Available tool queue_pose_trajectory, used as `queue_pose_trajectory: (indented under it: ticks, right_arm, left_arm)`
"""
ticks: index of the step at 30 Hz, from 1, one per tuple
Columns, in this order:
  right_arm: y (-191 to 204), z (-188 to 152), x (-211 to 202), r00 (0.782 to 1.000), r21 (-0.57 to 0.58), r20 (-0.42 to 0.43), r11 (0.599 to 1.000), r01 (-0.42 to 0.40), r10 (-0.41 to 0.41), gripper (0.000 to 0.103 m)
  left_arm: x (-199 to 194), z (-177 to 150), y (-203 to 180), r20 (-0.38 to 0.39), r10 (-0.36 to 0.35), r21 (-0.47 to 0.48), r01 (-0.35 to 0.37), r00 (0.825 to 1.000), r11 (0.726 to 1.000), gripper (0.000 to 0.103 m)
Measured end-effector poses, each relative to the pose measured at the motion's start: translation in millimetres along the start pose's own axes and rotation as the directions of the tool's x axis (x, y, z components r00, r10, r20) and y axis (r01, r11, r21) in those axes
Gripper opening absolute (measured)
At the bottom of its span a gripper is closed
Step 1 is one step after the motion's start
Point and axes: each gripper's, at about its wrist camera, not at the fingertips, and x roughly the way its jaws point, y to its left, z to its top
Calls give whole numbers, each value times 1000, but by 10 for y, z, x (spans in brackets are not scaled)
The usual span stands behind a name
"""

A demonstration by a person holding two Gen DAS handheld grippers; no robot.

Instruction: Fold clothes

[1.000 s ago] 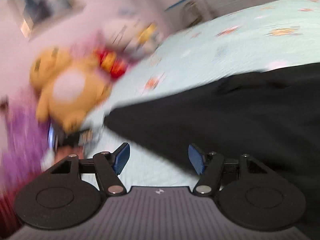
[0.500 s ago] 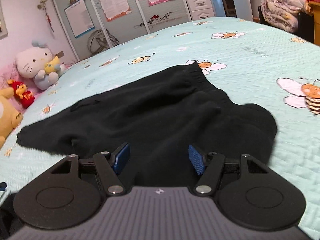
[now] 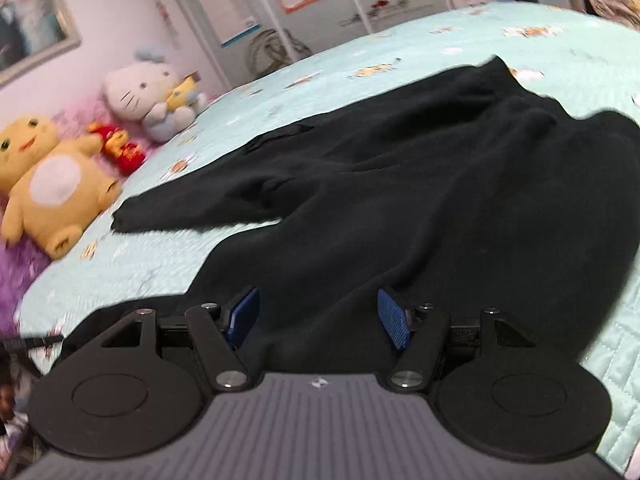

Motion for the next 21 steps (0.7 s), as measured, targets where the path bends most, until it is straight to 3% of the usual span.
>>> queue_pose_trajectory:
  ticks: [3,5,6,8,10,11,12,13,14,15,17,19,21]
  right_arm:
    - [64,-19,-21,999,10,-18,999,-47,47,66]
    - [117,-62,-9,997,21,-32,997,-76,77,66]
    - [145,-87,-3,996,20,-41,996,-83,84,66]
    - [228,-119,31,994,20,-49,995,-93,94,66]
    - [299,-145,57,993,29,-56,994,-107,108,66]
    - [335,-158,70,992,34,-59,993,-113,115,66]
    - [371,-172,84,991,39,-62,992,-120,122,66]
    - [398,-175,73,990,34,-65,992,-122,124,66]
    - [424,-177,56,990,26,-67,992,-122,123,66]
    - [439,-171,35,990,18,-67,992,-122,123,66]
    - [446,-176,8,991,15,-66,993,-117,118,66]
    - [425,-174,45,990,40,-77,993,-114,117,66]
    - [415,-176,83,989,65,-83,991,-116,122,66]
  left_arm:
    - [-202,-112,-254,1,-92,135,91,996,987,71]
    - [-300,-252,-508,-14,-127,277,125,992,953,77]
    - [-301,-395,-695,-18,-104,388,103,994,916,78]
    - [-243,-713,-1000,5,-50,576,38,999,817,78]
    - [-93,-889,-1112,31,-11,664,-12,999,747,78]
    - [-12,-954,-1146,43,5,695,-33,999,718,71]
    - [30,-903,-1120,34,-6,684,-19,999,729,45]
    - [31,-731,-1031,5,-46,626,32,999,779,23]
    - [32,-560,-942,-20,-87,563,84,996,822,10]
    - [39,-361,-826,-11,-105,505,96,994,858,10]
    - [66,96,-537,76,-78,404,41,994,914,11]
    - [214,534,-179,44,-88,264,73,995,962,26]
    - [365,788,117,24,-54,143,50,998,989,63]
